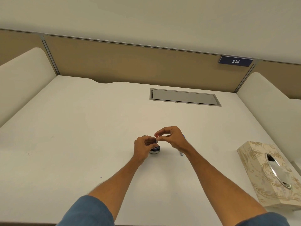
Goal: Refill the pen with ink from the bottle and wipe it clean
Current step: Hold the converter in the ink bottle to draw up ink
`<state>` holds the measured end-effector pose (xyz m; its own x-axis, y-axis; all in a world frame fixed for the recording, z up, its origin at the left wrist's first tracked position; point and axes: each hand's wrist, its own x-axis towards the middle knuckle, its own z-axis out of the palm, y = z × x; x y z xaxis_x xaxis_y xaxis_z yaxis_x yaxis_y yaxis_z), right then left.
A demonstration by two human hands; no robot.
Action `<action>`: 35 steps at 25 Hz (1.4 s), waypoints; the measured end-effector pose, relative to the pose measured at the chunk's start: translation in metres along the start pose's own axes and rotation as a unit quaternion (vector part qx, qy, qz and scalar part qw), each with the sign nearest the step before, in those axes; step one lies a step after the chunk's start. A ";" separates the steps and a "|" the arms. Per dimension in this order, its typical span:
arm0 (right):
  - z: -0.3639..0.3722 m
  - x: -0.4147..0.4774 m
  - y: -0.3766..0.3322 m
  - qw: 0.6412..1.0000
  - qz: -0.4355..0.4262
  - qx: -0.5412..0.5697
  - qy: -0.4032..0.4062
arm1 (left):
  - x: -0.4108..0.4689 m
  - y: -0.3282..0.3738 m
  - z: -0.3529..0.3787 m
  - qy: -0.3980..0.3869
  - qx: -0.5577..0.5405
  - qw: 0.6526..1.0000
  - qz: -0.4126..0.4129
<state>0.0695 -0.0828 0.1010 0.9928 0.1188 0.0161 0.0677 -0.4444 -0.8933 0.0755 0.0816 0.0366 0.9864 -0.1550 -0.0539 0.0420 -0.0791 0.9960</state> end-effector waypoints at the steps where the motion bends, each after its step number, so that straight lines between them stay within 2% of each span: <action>1: 0.000 0.000 0.000 1.000 0.000 0.000 -0.001 | 0.000 0.000 0.000 0.000 0.001 1.000 0.000; 22: 0.002 0.002 -0.002 1.000 -0.008 -0.009 -0.003 | -0.001 0.003 0.000 -0.002 -0.003 1.000 -0.001; 35: 0.000 0.007 -0.004 0.999 -0.025 0.023 0.006 | -0.002 0.008 -0.005 -0.005 -0.003 1.000 -0.001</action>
<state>0.0757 -0.0796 0.1048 0.9893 0.1296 0.0671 0.1138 -0.3973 -0.9106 0.0747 0.0864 0.0454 0.9846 -0.1651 -0.0573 0.0456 -0.0737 0.9962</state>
